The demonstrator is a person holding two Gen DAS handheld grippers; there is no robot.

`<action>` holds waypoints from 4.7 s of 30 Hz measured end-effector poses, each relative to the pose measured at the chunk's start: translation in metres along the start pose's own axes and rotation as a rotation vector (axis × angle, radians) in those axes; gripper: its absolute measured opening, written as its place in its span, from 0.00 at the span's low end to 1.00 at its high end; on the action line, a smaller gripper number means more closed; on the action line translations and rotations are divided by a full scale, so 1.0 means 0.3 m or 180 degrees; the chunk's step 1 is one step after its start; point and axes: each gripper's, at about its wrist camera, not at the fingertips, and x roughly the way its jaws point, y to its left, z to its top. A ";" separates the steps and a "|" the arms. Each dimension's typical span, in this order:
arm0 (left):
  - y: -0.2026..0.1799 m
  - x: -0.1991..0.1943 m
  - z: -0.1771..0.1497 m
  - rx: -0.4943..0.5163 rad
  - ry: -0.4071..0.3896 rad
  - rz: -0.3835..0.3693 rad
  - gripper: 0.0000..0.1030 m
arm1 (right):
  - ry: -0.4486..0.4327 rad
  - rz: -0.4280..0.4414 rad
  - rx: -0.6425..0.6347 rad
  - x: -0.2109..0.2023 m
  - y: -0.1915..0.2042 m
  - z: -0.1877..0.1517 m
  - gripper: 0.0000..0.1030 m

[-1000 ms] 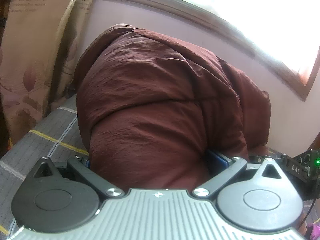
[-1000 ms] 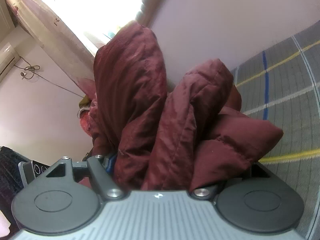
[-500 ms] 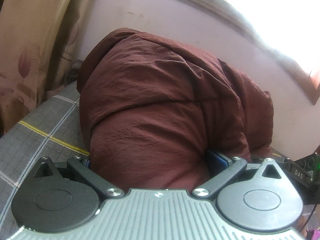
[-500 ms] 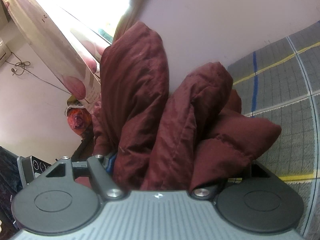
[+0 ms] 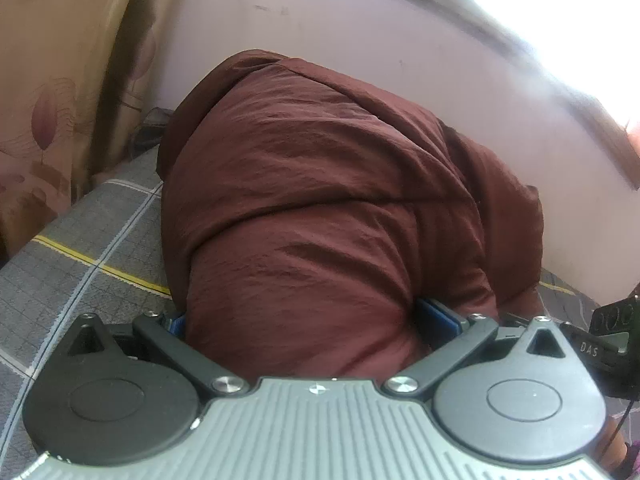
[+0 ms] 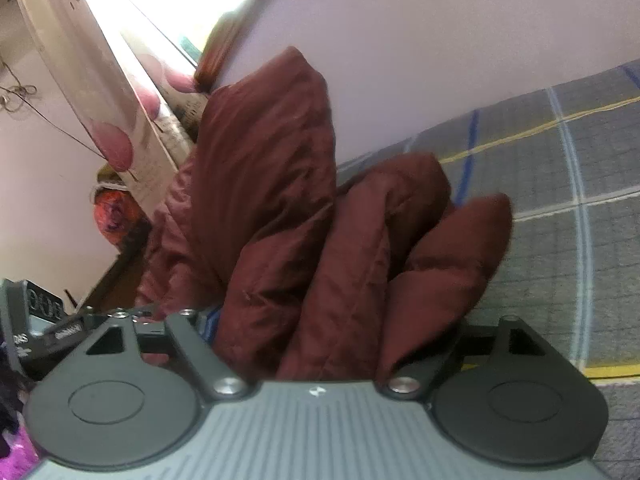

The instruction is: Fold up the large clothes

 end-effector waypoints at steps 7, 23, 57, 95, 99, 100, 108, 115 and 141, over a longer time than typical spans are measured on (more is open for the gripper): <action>-0.008 0.015 -0.022 0.0065 -0.0020 0.0035 1.00 | 0.0011 -0.0297 -0.0188 0.013 0.016 0.018 0.88; -0.004 0.033 -0.008 0.0071 0.0025 0.0030 1.00 | -0.0966 -0.0902 -0.1070 -0.202 0.478 0.151 0.91; -0.112 0.050 -0.064 0.0507 -0.0149 0.0334 1.00 | -0.0345 -0.1944 -0.0539 0.276 0.136 0.117 1.00; -0.195 -0.142 -0.069 0.0730 -0.0475 0.0603 1.00 | -0.0685 -0.1911 -0.0590 -0.016 0.210 -0.027 1.00; -0.197 -0.154 -0.073 0.0717 -0.0486 0.0621 1.00 | -0.0630 -0.1997 -0.0688 -0.014 0.213 -0.046 1.00; -0.199 -0.159 -0.074 0.0721 -0.0493 0.0627 1.00 | -0.0627 -0.2014 -0.0725 -0.015 0.216 -0.050 1.00; -0.227 -0.204 -0.093 0.0795 -0.0669 0.0733 1.00 | -0.0649 -0.2074 -0.0823 -0.061 0.214 -0.093 1.00; -0.286 -0.272 -0.124 0.0884 -0.0903 0.0999 1.00 | -0.0599 -0.2137 -0.0848 -0.117 0.214 -0.133 1.00; -0.431 -0.466 -0.220 0.1121 -0.0736 0.1047 1.00 | -0.0632 -0.2327 -0.1413 -0.397 0.498 -0.255 1.00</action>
